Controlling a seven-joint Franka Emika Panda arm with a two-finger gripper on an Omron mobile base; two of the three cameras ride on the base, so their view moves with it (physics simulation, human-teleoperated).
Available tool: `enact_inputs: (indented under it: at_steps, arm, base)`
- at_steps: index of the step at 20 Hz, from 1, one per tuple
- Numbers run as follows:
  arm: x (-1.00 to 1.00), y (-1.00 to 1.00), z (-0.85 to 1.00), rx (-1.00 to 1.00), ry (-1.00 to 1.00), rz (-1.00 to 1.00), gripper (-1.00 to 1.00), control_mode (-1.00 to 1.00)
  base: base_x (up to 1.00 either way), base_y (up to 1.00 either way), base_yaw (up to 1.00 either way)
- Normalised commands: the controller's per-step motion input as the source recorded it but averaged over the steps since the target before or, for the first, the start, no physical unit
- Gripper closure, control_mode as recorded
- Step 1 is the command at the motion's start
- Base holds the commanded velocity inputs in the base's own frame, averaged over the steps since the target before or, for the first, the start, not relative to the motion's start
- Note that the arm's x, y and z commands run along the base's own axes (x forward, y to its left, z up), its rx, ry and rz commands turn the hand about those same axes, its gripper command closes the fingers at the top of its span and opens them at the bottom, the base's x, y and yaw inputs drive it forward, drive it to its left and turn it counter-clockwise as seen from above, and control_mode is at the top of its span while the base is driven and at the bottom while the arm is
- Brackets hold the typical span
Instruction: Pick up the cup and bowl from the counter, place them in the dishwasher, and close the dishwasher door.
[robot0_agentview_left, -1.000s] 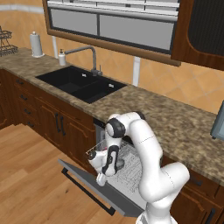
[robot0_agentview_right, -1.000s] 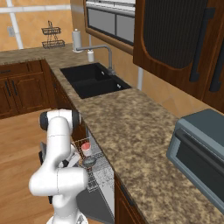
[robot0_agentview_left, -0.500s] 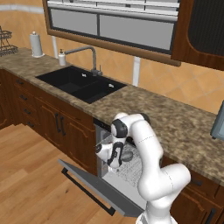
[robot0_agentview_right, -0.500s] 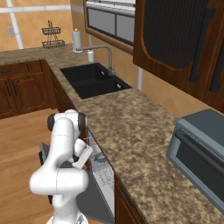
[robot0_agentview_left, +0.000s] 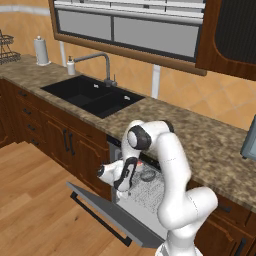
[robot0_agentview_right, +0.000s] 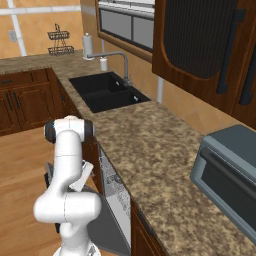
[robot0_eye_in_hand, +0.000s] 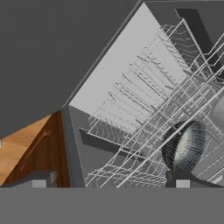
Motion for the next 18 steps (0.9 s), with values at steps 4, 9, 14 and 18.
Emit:
enact_inputs:
  at_steps: [4,9,14,18]
  arm:
    - [-0.97,0.97,1.0,-0.02,0.0,0.0,-1.0,-1.0]
    - [-1.0,0.99,0.74,-0.04,0.01,0.0,-1.0,-1.0]
    - [-0.94,1.0,-0.1,-0.12,-0.02,-0.06,-1.0,-1.0]
    - [-0.61,1.0,-0.47,-0.3,-0.14,-0.15,-1.0,-1.0]
  base:
    - [0.0,0.0,0.0]
    - [0.0,0.0,0.0]
    - [0.0,0.0,0.0]
    - [0.0,0.0,0.0]
